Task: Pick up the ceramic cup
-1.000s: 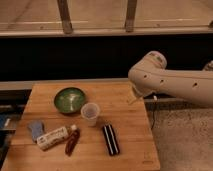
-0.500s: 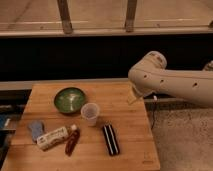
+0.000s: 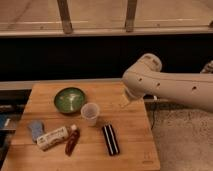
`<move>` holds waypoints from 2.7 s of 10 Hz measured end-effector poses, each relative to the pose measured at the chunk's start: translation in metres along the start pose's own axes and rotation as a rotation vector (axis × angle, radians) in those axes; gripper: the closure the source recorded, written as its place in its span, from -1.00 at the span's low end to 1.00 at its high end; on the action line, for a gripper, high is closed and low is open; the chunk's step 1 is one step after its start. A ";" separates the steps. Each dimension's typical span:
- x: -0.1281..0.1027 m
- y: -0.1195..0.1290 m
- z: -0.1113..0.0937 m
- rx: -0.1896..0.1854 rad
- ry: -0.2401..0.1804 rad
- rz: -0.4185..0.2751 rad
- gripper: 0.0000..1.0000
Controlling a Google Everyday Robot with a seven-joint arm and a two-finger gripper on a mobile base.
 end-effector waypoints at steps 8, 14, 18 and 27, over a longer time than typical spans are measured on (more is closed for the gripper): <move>-0.093 0.110 -0.012 -0.083 -0.186 -0.091 -0.60; -0.093 0.123 0.014 -0.136 -0.146 -0.099 -0.60; -0.086 0.148 0.085 -0.203 -0.078 -0.095 -0.60; -0.086 0.136 0.117 -0.232 -0.030 -0.031 -0.60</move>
